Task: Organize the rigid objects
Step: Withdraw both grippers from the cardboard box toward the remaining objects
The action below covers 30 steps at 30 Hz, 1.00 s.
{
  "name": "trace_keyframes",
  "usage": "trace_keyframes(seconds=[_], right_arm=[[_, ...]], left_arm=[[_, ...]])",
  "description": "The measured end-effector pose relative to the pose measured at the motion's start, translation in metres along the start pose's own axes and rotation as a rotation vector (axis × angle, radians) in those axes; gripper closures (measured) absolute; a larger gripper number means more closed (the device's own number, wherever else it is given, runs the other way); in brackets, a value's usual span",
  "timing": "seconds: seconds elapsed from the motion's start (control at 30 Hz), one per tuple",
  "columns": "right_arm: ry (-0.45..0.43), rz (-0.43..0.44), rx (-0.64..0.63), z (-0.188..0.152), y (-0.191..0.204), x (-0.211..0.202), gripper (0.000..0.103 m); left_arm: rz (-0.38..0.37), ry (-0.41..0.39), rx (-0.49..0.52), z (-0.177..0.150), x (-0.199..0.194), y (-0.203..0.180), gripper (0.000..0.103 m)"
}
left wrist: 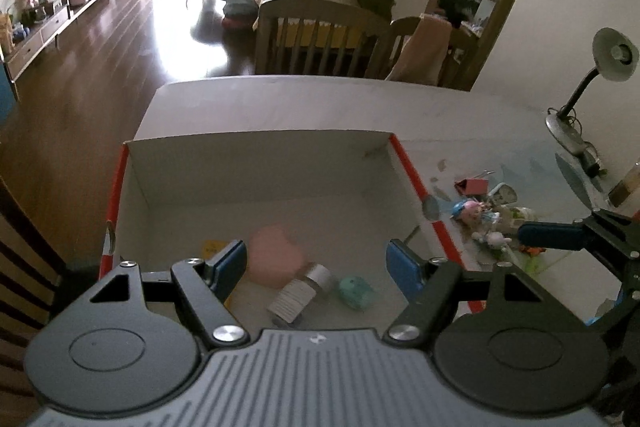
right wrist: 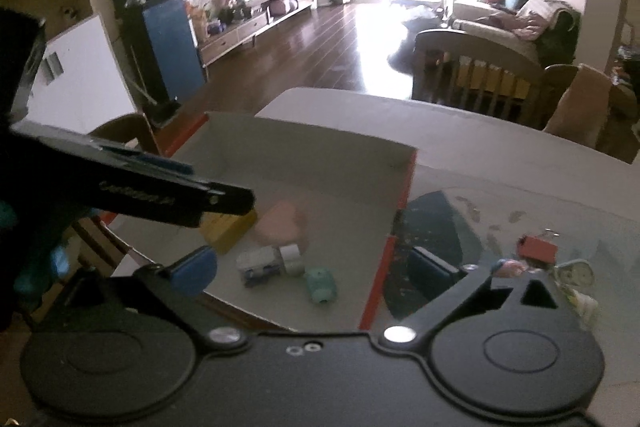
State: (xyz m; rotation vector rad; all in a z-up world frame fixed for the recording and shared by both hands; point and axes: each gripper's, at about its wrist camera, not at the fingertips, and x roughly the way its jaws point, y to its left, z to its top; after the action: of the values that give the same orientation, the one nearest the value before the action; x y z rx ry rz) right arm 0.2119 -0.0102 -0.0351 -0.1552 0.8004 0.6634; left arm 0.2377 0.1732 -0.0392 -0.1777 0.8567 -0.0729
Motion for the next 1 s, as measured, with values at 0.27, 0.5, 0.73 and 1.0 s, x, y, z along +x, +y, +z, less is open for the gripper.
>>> trace_keyframes(seconds=[0.27,0.5,0.73,1.0], right_arm=[[-0.059,-0.001,0.062,-0.021,-0.024,-0.031,0.000],[-0.121,-0.001,0.083,-0.039,-0.049,-0.055,0.000],[-0.155,-0.058,0.021,-0.061,-0.070,-0.071,0.000],[-0.097,-0.105,0.069,-0.082,-0.119,-0.069,0.000]], left_arm=[[-0.017,-0.066,0.034,-0.013,-0.011,-0.030,0.020],[-0.037,-0.088,0.044,-0.021,-0.012,-0.060,0.015],[-0.059,-0.113,0.068,-0.027,-0.002,-0.095,0.002],[-0.081,-0.102,0.073,-0.031,0.027,-0.140,0.001]])
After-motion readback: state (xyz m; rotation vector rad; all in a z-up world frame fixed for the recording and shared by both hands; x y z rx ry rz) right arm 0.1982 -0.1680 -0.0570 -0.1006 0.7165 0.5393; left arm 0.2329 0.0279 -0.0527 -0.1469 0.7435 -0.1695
